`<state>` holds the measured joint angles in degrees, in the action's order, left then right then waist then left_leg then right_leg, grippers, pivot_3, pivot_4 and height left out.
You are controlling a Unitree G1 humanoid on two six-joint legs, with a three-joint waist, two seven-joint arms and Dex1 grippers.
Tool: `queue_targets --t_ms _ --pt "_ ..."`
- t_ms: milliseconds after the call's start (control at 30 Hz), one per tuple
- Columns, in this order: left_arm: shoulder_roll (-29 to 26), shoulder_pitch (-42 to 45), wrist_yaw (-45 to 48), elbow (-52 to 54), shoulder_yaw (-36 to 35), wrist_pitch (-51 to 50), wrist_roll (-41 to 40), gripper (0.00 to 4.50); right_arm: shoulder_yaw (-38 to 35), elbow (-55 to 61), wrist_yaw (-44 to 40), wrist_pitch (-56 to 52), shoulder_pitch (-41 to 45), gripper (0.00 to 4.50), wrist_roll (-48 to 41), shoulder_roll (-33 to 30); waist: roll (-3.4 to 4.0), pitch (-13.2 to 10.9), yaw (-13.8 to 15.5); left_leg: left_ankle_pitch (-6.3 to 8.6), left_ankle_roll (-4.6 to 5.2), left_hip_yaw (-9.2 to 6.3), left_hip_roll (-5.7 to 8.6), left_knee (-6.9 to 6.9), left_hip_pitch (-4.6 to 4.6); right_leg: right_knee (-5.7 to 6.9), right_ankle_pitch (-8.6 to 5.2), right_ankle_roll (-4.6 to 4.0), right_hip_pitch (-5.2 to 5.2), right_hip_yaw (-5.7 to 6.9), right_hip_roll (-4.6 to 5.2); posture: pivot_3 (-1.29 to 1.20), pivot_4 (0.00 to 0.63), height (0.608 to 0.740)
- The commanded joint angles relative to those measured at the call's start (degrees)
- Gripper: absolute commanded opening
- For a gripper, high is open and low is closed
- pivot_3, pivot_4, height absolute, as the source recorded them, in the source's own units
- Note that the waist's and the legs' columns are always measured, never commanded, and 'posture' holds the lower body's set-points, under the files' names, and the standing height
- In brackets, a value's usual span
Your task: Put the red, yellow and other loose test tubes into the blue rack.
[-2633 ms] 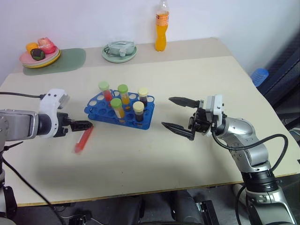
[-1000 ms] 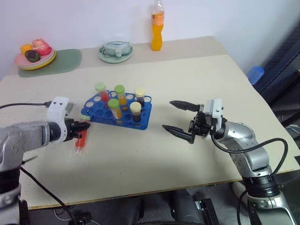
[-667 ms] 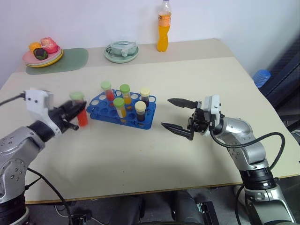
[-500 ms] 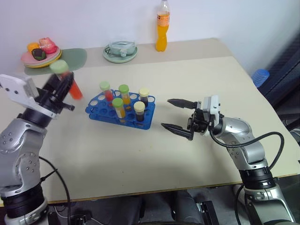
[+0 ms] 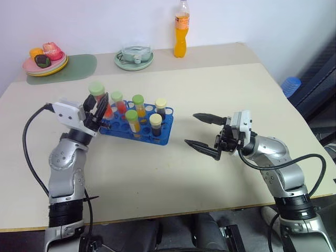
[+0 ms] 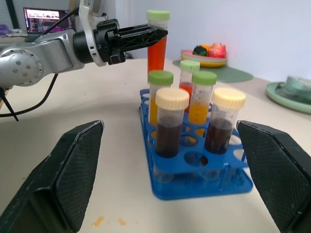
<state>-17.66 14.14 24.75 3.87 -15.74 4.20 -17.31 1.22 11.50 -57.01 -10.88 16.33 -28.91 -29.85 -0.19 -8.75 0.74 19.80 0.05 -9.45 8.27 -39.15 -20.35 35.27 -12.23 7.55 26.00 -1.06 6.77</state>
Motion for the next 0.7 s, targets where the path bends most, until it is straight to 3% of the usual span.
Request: queue_targets --t_ms 33,700 --pt "0.2 -0.7 0.0 -1.1 0.6 3.8 1.1 0.76 -2.0 2.9 -0.3 0.4 -0.2 4.5 -1.3 -0.9 0.0 0.0 0.0 0.0 0.0 0.0 0.0 -0.01 0.0 0.0 0.0 0.0 -0.01 0.0 0.0 0.0 0.15 0.74" --pt "2.3 0.3 -0.4 -4.3 4.8 4.9 1.9 0.76 -3.9 2.1 -2.4 0.8 -0.9 4.5 -1.9 -3.2 0.0 0.0 0.2 0.0 0.01 -0.01 0.02 -0.03 0.0 0.0 0.0 0.01 -0.03 0.01 0.01 0.0 0.15 0.74"
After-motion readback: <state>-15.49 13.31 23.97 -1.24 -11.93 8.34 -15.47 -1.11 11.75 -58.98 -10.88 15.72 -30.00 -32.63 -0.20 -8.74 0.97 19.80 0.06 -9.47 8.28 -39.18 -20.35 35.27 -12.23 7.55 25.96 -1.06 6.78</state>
